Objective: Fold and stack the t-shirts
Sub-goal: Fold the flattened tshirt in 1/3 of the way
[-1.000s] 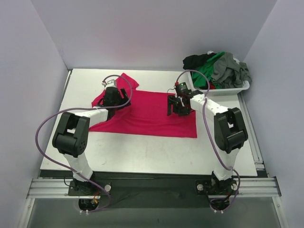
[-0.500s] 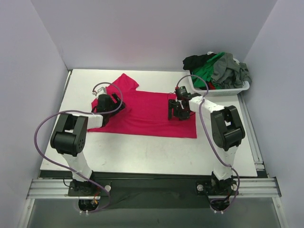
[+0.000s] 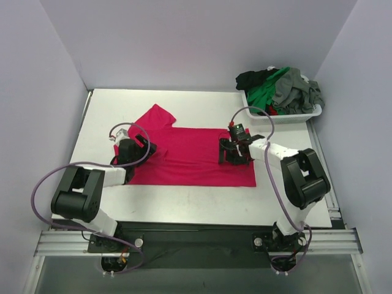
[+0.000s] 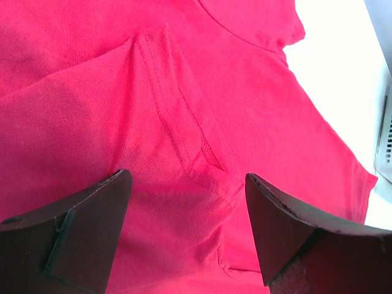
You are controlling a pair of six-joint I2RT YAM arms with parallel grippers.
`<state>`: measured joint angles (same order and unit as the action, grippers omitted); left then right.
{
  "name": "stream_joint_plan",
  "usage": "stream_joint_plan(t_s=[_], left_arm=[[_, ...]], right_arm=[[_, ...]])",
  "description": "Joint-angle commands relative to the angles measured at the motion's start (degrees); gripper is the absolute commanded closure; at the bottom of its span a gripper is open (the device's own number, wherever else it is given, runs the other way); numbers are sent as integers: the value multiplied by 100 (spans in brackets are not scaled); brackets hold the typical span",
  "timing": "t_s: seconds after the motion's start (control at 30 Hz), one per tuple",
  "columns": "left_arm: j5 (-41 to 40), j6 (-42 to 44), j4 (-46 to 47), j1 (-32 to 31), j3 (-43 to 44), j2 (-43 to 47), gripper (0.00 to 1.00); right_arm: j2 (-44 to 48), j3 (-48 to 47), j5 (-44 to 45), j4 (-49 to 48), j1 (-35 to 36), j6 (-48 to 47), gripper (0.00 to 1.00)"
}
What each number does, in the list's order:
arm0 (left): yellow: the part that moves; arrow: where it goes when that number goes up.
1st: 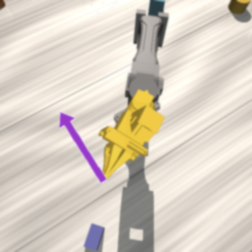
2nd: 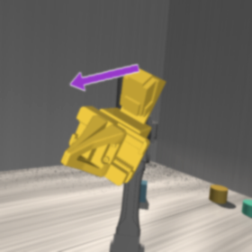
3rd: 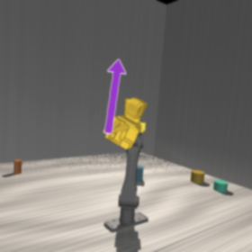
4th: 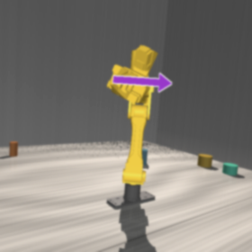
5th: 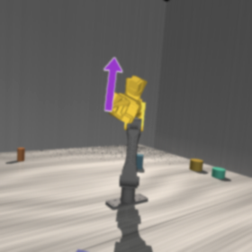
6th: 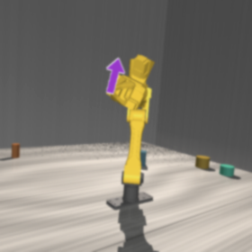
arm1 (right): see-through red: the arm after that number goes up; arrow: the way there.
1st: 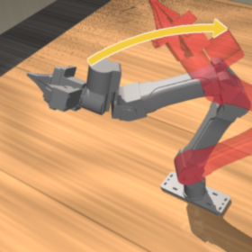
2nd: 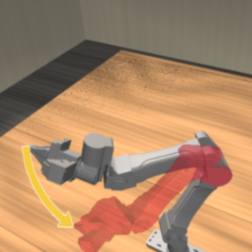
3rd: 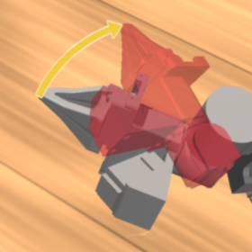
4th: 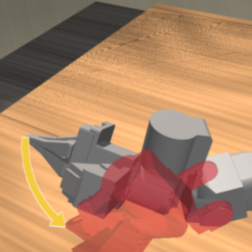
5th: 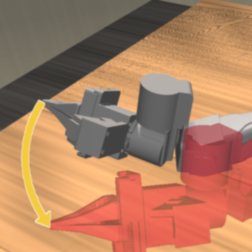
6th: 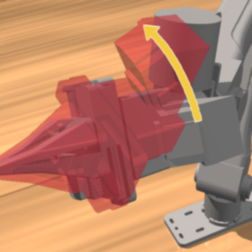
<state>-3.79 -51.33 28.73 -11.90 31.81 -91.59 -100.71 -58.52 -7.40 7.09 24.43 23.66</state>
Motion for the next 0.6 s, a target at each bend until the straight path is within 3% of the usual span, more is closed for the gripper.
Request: stream_joint_plan(t_s=[0.0, 0.57], left_arm=[[-245, -114, -184, 21, -446, 325, 14], [-728, -114, -790, -137, -1397, 2224, 12]], right_arm=[[182, 464, 247, 460, 176, 217, 36], [1229, 1510, 959, 310, 959, 710, 35]])
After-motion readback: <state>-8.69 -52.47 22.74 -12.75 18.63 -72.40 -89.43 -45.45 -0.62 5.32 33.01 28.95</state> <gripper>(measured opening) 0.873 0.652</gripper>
